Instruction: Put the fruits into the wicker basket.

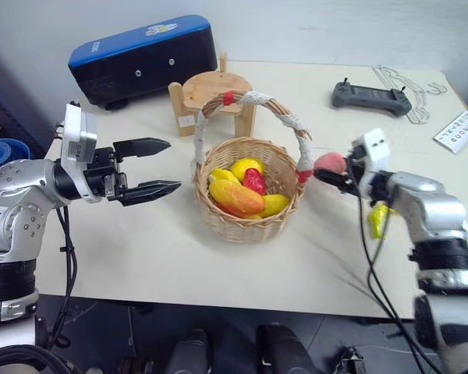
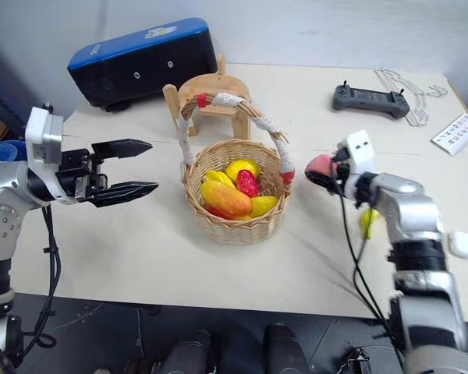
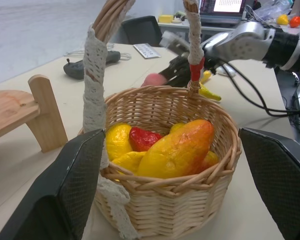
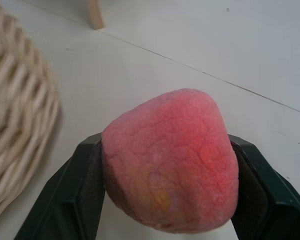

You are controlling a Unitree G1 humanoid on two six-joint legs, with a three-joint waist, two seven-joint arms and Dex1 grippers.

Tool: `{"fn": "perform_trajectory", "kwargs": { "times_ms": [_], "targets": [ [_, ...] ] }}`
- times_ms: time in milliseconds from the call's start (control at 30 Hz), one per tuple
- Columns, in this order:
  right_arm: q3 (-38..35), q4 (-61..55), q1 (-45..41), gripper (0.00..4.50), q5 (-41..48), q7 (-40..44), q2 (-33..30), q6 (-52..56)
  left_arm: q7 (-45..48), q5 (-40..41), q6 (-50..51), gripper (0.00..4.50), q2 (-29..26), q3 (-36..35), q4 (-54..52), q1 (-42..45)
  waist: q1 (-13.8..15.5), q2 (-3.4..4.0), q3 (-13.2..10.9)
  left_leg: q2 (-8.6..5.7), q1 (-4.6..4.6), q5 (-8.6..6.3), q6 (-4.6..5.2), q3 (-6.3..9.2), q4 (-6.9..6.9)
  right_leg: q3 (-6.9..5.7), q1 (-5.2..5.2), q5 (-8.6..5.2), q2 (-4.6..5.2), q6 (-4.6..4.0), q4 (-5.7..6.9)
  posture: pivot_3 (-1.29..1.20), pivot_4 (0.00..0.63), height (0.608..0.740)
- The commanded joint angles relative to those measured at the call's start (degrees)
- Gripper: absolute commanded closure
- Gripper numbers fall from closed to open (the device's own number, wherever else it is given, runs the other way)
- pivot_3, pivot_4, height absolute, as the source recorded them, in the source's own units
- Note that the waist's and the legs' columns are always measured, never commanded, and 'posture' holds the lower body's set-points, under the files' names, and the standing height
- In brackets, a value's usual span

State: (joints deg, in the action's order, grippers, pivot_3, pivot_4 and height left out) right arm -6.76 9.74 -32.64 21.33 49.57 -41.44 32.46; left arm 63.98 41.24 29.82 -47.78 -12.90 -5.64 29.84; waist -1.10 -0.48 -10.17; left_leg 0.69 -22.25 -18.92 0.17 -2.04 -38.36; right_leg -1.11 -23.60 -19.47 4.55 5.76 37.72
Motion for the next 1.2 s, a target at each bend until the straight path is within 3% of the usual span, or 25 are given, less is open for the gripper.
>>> {"fn": "perform_trajectory", "kwargs": {
  "times_ms": [33,167,267,367,533,733,900,1200],
  "targets": [
    [-6.5,-17.0,11.5,1.78,8.3,13.2,-8.5,0.6,1.1,0.1,-1.1,0.00,-0.6,-1.7,-0.8,-1.1,0.3,0.00,0.0,0.01,-0.01,-0.01,0.02,-0.01,0.01,0.00,0.00,0.00,-0.02,0.00,-0.05,0.00,0.150,0.740],
    [-12.3,-31.5,21.5,1.78,18.5,16.3,-13.5,8.6,2.5,-0.3,-1.9,0.00,-0.7,-1.8,-0.1,-2.2,0.2,-0.03,0.0,0.05,0.06,0.00,0.00,-0.11,-0.08,0.05,0.10,0.00,-0.05,0.00,-0.13,0.00,0.150,0.740],
    [-11.0,-41.1,21.9,1.78,24.5,11.8,-11.0,11.8,3.3,-0.3,-2.4,0.00,-0.3,-1.8,0.4,-2.3,-0.6,-0.06,0.0,0.12,0.21,0.01,-0.01,-0.09,-0.49,0.06,0.27,0.00,-0.05,-0.01,-0.09,0.00,0.150,0.740],
    [-7.3,-44.6,17.2,1.78,27.0,2.0,-4.4,13.7,3.2,-0.1,-2.2,0.00,0.2,-1.8,0.2,-2.6,-0.7,-0.10,-0.1,0.15,0.37,0.02,-0.03,-0.09,-0.52,0.11,0.41,0.02,-0.05,-0.09,-0.08,0.00,0.150,0.740],
    [1.3,-45.7,9.2,1.78,22.3,-11.3,6.4,13.5,2.8,0.1,-1.9,0.00,0.7,-1.7,-0.9,-3.6,-0.4,-0.12,0.0,0.13,0.32,0.03,-0.07,-0.05,-0.52,0.14,0.24,0.02,0.00,-0.10,0.06,0.00,0.150,0.740],
    [8.5,-43.5,3.5,1.78,14.3,-24.3,14.5,15.1,1.0,1.2,-0.6,0.00,1.7,-2.1,-3.5,-5.1,-0.5,-0.12,0.0,0.08,-0.03,-0.01,-0.01,0.04,-0.57,0.10,0.02,0.03,0.04,-0.08,0.14,0.00,0.150,0.740],
    [10.7,-43.6,2.1,0.12,12.0,-28.3,18.1,16.3,-0.3,2.0,0.4,0.00,2.5,-2.5,-5.6,-6.5,-0.5,-0.11,0.0,0.08,-0.06,0.00,-0.02,0.04,-0.58,0.08,0.00,0.03,0.02,-0.07,0.14,0.00,0.150,0.740],
    [6.3,-45.3,6.5,0.05,16.0,-20.1,13.6,13.7,-0.7,2.2,0.3,0.00,2.9,-1.8,-5.6,-6.2,-0.4,-0.12,0.0,0.07,-0.06,-0.04,0.04,0.03,-0.58,0.08,0.05,0.03,0.01,-0.07,0.13,0.00,0.150,0.740]
  ]
}}
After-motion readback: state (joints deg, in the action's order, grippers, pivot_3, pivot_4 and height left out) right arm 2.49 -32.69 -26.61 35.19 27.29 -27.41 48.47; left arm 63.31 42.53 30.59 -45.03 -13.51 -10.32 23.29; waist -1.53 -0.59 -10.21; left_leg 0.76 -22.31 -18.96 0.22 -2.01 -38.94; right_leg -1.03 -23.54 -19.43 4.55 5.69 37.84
